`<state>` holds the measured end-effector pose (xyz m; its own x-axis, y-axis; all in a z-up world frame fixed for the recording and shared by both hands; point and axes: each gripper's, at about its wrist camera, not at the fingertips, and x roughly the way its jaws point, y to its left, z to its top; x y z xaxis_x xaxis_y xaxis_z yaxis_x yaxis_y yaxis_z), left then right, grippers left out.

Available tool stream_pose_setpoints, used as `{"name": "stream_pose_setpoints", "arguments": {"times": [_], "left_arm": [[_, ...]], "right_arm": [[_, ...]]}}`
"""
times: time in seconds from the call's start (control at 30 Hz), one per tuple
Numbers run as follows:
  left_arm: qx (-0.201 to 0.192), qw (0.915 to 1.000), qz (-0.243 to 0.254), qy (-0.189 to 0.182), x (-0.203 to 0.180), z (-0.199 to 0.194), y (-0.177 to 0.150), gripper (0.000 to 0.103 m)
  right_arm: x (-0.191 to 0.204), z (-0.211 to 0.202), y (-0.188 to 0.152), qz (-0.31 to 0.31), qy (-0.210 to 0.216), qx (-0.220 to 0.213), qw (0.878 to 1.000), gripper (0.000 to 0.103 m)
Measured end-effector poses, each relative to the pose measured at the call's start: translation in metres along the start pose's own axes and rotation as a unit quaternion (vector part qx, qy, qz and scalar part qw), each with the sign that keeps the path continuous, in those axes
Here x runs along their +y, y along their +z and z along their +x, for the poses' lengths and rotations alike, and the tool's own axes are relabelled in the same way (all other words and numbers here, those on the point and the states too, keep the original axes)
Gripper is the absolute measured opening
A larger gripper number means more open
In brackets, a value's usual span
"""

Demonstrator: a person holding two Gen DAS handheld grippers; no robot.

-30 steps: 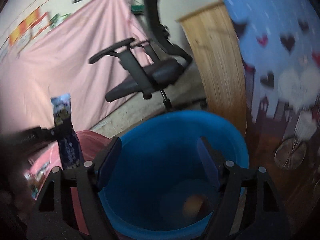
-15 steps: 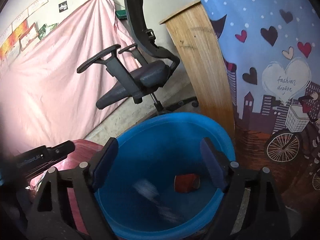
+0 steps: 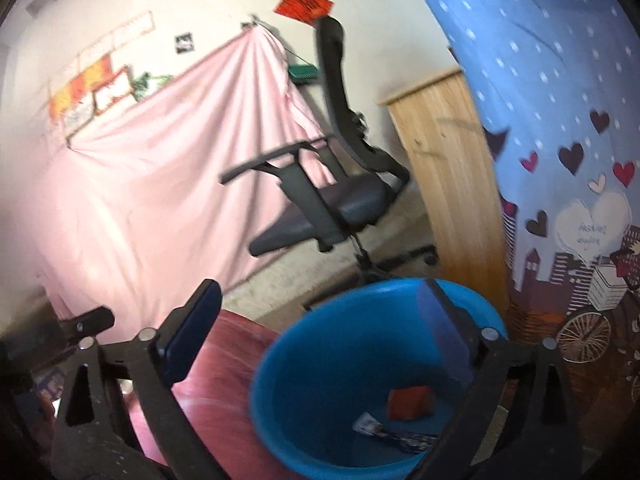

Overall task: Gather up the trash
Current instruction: 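Move both grippers back over the table toward the remaining trash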

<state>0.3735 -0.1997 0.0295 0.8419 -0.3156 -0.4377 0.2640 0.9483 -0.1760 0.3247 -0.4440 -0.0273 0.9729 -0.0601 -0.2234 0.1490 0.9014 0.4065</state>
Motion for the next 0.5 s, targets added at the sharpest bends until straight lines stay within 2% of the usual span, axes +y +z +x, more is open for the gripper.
{"name": "stream_pose_setpoints", "arguments": {"times": [0.07,0.17,0.27,0.4,0.5], "left_arm": [[-0.021,0.9997,-0.007,0.011,0.015,-0.021,-0.004,0.078],[-0.060,0.9974,-0.009,0.039,0.034,-0.054,-0.013,0.090],[-0.080,0.9941,-0.010,0.072,0.052,-0.081,-0.020,0.101],[-0.097,0.9918,-0.023,0.081,0.081,-0.112,-0.032,0.101],[-0.106,0.9879,-0.030,0.109,0.102,-0.132,-0.041,0.101]], "right_arm": [[0.015,-0.008,0.001,-0.013,0.016,-0.010,1.000,0.103],[0.042,-0.021,0.000,-0.036,0.051,-0.024,0.998,0.103],[0.070,-0.031,-0.002,-0.058,0.093,-0.023,0.994,0.103],[0.108,-0.046,-0.005,-0.090,0.155,-0.029,0.983,0.103],[0.135,-0.052,-0.011,-0.115,0.189,-0.033,0.975,0.103]]}}
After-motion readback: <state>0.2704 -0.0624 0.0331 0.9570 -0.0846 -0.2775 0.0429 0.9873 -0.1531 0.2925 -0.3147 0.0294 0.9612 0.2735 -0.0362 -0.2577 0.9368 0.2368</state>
